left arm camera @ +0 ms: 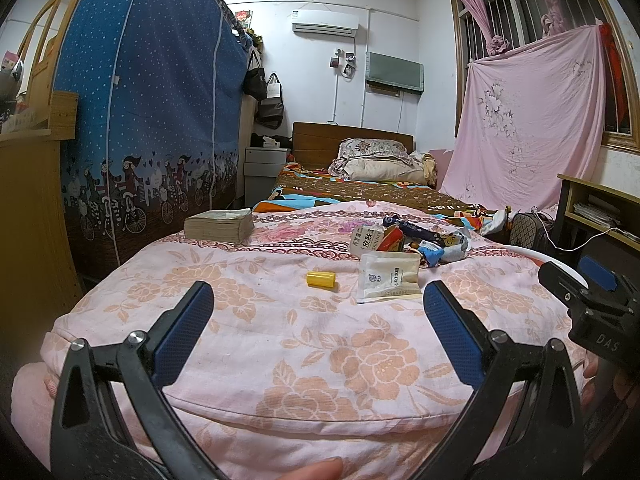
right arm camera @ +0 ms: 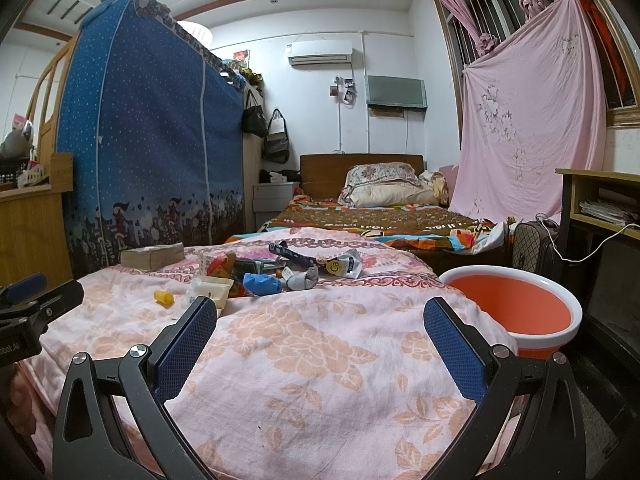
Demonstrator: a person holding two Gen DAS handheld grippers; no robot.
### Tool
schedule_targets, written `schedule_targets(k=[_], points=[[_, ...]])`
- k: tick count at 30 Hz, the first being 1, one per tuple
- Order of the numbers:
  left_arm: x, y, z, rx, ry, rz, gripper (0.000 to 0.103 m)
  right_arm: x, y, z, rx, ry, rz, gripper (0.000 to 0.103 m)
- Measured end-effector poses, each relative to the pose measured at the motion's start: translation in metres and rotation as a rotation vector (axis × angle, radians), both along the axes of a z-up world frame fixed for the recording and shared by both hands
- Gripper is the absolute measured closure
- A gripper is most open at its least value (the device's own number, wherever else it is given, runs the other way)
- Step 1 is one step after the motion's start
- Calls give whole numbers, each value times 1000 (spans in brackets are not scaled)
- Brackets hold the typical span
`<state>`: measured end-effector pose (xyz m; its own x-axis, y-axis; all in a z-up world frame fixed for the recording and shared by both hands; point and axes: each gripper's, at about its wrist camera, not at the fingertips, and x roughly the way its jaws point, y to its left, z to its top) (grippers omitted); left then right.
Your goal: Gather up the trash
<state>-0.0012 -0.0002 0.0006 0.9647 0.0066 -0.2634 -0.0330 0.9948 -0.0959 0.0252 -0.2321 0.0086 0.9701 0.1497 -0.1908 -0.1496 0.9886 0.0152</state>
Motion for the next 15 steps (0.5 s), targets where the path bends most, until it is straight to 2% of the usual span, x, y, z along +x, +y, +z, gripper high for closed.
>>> schedule_targets(k=[15], points=[[0, 0, 1, 1, 0, 1, 12, 1, 0, 1, 0, 1, 1, 0]])
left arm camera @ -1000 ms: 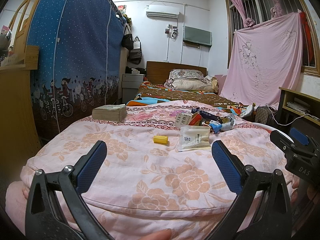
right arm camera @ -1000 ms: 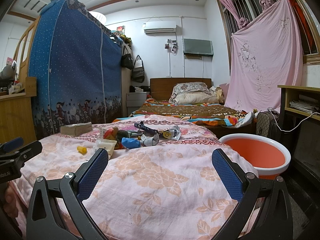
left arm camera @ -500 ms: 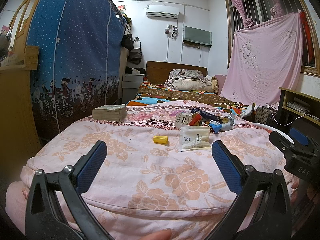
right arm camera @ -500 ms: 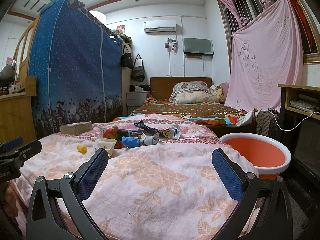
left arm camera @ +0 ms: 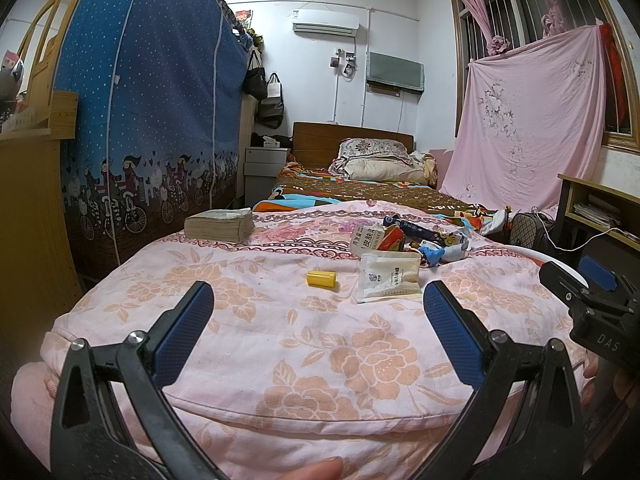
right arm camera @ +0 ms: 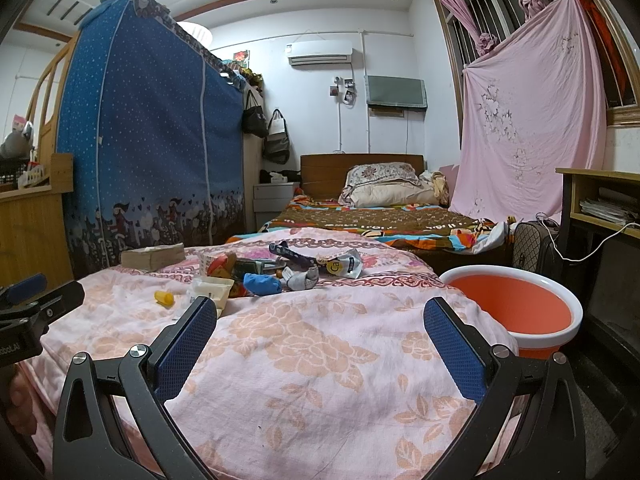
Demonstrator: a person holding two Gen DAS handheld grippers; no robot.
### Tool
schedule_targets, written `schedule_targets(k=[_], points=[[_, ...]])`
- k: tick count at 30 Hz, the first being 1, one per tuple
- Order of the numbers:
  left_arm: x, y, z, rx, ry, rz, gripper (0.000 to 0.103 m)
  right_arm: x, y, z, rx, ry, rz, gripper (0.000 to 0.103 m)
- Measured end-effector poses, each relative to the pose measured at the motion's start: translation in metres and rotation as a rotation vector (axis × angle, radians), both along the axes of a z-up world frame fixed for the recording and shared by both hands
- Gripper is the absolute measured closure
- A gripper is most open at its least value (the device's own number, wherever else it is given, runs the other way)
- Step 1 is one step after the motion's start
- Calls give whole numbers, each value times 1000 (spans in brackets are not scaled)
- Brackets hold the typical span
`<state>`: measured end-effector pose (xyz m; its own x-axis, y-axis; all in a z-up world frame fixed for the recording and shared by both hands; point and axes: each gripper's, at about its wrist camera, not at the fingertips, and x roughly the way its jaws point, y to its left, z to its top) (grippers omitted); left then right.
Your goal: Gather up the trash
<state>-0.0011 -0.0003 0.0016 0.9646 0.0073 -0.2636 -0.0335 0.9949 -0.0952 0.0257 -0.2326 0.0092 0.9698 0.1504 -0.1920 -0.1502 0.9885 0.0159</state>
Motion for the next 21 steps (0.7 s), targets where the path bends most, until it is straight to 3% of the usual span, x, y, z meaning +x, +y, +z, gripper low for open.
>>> schedule_targets(k=[9, 21], points=[[4, 2, 3, 0, -3, 10, 12, -2, 6, 0, 2, 1, 24, 0], [23, 16, 36, 34, -117, 36, 12, 19, 24, 31, -27, -80, 122, 0]])
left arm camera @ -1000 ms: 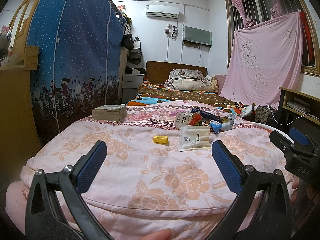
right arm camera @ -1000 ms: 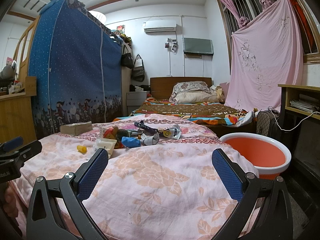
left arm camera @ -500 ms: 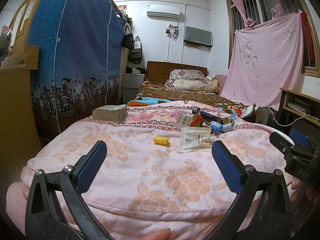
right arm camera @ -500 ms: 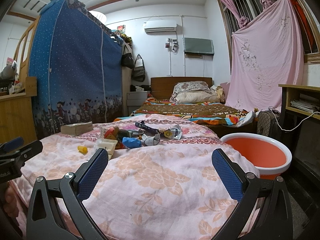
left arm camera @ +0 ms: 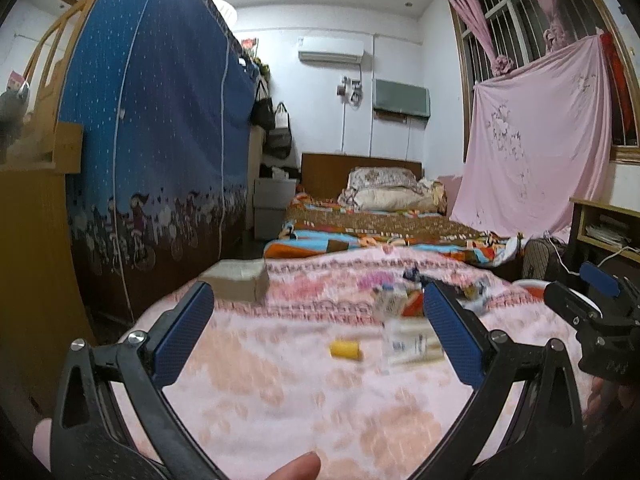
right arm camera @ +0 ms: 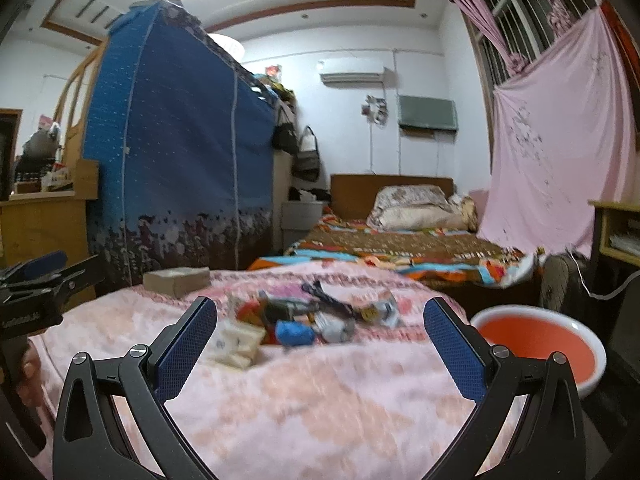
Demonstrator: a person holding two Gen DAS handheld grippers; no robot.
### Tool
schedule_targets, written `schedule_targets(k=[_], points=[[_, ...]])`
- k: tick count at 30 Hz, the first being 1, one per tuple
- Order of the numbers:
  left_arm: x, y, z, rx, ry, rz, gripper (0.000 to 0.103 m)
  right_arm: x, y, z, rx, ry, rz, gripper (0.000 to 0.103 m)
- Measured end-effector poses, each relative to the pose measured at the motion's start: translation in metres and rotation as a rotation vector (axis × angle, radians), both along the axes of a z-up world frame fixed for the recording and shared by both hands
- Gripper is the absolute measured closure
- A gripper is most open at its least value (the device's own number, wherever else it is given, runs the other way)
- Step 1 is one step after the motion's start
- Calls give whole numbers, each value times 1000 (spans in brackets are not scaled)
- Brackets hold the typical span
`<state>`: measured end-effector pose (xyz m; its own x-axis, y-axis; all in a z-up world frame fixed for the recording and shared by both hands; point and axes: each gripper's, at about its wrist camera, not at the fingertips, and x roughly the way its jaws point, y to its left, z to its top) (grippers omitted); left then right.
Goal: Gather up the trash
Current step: 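Grasp the small yellow block with the left tool while the right tool grasps the white sachet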
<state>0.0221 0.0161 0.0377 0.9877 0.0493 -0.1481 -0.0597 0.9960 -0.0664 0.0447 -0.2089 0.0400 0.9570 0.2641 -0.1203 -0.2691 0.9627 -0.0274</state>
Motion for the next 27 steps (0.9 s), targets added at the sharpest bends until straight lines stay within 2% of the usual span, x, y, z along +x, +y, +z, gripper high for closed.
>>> schedule_targets(k=[3, 6, 12, 14, 16, 17, 20, 22, 27], points=[[7, 3, 4, 10, -22, 1, 12, 8, 7, 6, -11, -8, 30, 0], [16, 6, 5, 6, -3, -15, 12, 19, 15, 9, -26, 13, 61, 0], [42, 18, -3, -69, 104, -61, 15, 38, 29, 4, -52, 98, 107, 1], [53, 20, -8, -82, 157, -77, 24, 45, 36, -1, -78, 146, 120, 7], [63, 19, -15, -87, 216, -103, 35, 52, 41, -6, -97, 193, 130, 20], [66, 19, -18, -89, 240, -114, 41, 55, 44, -8, -105, 217, 136, 23], [77, 16, -28, -105, 322, -164, 51, 66, 49, -18, -125, 302, 159, 36], [82, 16, -33, -114, 352, -187, 57, 73, 53, -24, -139, 355, 172, 49], [96, 11, -45, -110, 449, -247, 71, 89, 59, -38, -136, 476, 222, 65]])
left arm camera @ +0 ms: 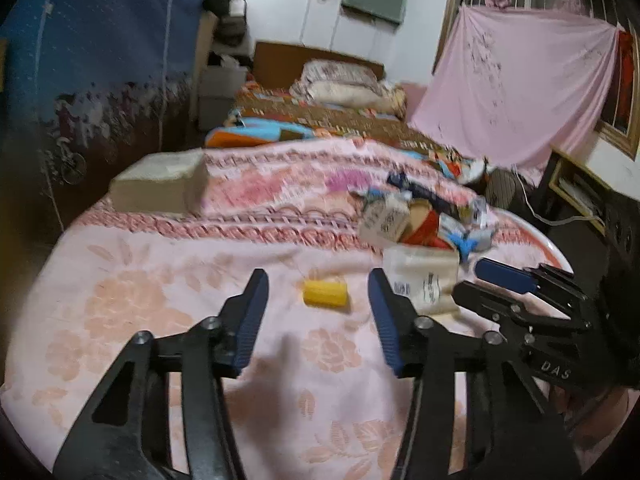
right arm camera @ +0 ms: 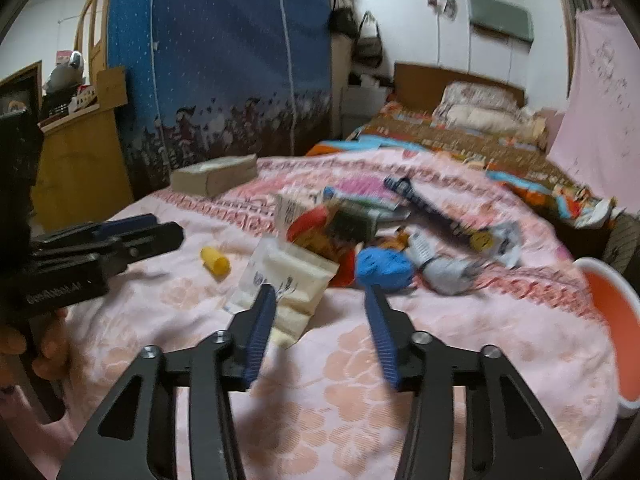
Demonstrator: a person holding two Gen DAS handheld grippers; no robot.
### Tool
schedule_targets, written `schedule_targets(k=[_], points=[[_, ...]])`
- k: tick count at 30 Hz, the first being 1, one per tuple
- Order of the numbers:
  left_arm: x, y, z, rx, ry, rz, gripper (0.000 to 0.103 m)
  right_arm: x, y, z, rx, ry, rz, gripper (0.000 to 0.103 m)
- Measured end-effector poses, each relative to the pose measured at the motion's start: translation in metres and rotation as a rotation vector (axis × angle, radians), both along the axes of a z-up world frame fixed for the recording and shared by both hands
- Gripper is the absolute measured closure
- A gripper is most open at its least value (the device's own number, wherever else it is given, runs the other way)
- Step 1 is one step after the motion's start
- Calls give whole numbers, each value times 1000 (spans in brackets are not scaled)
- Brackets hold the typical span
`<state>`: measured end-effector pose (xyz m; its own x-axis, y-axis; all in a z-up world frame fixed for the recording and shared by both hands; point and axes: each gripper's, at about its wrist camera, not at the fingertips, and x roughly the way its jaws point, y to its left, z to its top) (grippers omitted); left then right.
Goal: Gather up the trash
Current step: 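Grasp the small yellow block with the left tool while the right tool grasps the white sachet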
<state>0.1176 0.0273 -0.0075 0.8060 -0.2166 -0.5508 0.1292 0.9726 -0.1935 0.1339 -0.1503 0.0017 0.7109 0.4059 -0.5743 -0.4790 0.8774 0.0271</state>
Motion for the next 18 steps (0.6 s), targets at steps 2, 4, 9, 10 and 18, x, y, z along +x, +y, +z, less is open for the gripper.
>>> schedule_targets(k=[2, 4, 9, 10, 18], points=[[4, -2, -4, 6, 31, -14, 72, 3, 1, -2, 7, 27, 18, 68], [8, -2, -6, 8, 52, -22, 72, 7, 3, -4, 2, 46, 30, 69], [25, -3, -14, -6, 125, -43, 73, 16, 3, -7, 29, 101, 52, 70], [29, -4, -16, -7, 144, -44, 74, 17, 2, -7, 38, 116, 56, 69], [34, -4, -19, 10, 160, -25, 89, 20, 7, -8, 32, 142, 68, 66]])
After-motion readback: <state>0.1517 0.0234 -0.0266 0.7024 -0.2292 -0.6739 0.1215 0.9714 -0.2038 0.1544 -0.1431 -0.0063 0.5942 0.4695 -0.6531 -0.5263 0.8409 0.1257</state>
